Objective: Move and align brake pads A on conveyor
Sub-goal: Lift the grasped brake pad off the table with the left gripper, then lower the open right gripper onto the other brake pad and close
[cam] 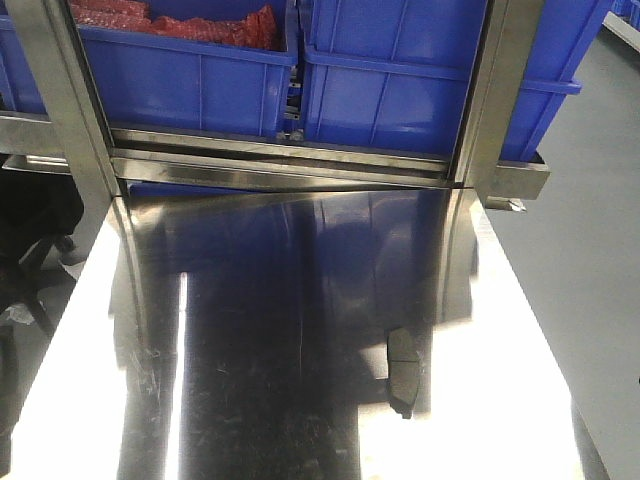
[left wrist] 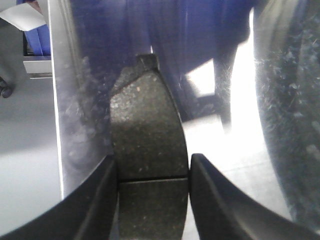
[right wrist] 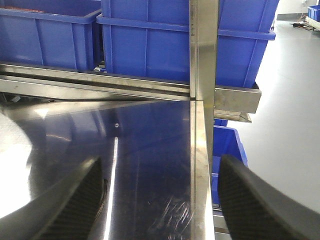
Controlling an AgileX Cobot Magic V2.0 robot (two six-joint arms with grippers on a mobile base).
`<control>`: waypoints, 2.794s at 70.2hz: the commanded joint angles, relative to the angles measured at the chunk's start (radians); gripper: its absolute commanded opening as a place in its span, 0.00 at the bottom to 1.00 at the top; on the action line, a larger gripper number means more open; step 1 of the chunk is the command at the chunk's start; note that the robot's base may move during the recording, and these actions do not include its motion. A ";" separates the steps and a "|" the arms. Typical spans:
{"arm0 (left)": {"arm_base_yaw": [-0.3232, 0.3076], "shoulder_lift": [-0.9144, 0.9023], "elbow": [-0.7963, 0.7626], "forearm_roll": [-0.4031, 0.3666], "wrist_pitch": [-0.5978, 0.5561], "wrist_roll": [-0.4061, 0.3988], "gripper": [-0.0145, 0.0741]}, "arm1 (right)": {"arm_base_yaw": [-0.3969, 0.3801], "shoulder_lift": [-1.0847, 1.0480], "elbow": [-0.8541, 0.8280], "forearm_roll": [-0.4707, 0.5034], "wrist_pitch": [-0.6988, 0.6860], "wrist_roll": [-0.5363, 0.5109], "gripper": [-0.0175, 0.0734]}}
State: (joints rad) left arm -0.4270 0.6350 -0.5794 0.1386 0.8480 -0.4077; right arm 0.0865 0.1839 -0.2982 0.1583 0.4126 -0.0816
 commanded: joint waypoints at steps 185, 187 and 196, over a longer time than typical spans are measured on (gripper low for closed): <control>-0.003 -0.104 -0.010 -0.003 -0.022 0.007 0.15 | 0.102 0.996 -0.660 0.720 0.149 -0.765 0.71; -0.003 -0.104 -0.010 -0.003 -0.022 0.007 0.15 | 0.130 1.013 -0.683 0.663 0.144 -0.716 0.71; -0.003 -0.104 -0.010 -0.003 -0.022 0.007 0.15 | 0.214 1.089 -0.761 0.362 0.156 -0.428 0.71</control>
State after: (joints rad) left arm -0.4270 0.5287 -0.5586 0.1320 0.8932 -0.4014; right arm 0.2565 1.2487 -0.9822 0.7064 0.5874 -0.7060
